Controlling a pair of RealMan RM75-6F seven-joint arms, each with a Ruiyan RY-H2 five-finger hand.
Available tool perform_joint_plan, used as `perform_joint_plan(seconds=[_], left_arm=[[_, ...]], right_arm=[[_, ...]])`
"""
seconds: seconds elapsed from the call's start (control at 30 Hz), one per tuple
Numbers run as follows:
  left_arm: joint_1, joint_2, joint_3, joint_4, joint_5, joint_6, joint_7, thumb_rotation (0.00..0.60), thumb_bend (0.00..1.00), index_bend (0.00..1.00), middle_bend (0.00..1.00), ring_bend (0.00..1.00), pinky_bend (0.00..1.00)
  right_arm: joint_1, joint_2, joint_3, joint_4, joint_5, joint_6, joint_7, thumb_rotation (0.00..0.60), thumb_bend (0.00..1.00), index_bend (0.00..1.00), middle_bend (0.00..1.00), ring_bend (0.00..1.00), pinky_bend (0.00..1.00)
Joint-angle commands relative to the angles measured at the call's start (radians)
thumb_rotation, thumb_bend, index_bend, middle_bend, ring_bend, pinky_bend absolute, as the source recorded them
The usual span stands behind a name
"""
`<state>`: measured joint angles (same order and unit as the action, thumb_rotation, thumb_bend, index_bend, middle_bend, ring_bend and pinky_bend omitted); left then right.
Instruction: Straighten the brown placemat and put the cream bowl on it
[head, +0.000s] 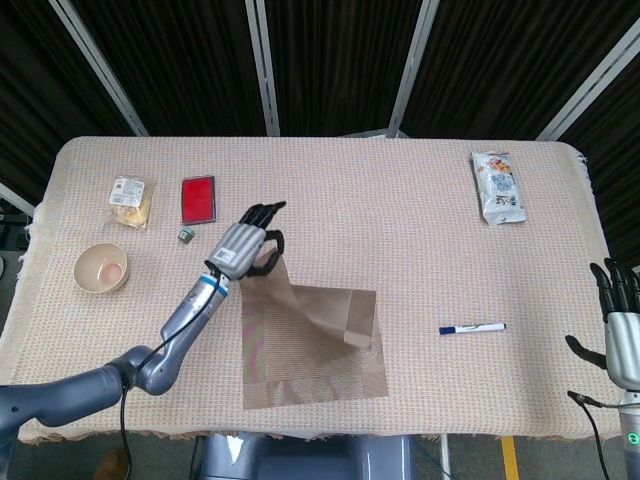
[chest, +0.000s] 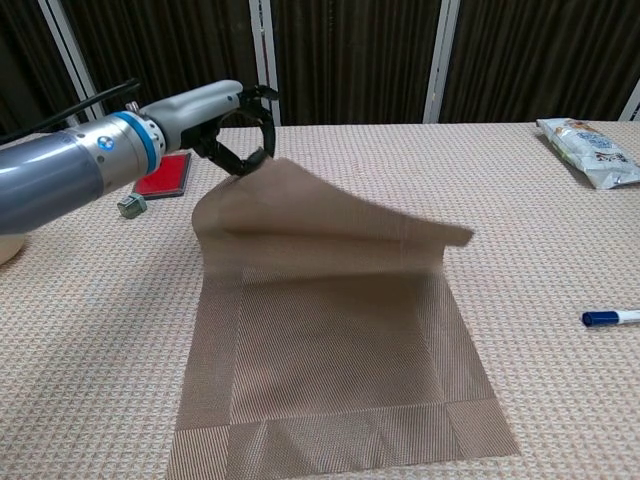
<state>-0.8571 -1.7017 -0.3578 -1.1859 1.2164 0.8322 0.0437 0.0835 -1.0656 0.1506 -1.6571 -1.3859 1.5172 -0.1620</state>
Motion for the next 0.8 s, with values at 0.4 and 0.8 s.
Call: perform_joint_plan(seconds=[0.4,0.8], left_arm=[[-0.059,-0.110,-0.051,0.438,-0.073,-0.038,-0.252,0.600,0.01,0.02,0.00,0.00,0.00],[0.244,0.370,0.046,-0.192,-0.045,0.260,-0.017,0.600,0.00,0.00,0.00,0.00,0.00]], right_arm=[[0.007,-0.012,0.016,0.039,0.064,-0.034,-0.006,0.600,0.00,0.00,0.00,0.00,0.00],[0.012,0.001,-0.008,0.011,-0.002,-0.035,0.025,0.600,0.00,0.00,0.00,0.00,0.00]])
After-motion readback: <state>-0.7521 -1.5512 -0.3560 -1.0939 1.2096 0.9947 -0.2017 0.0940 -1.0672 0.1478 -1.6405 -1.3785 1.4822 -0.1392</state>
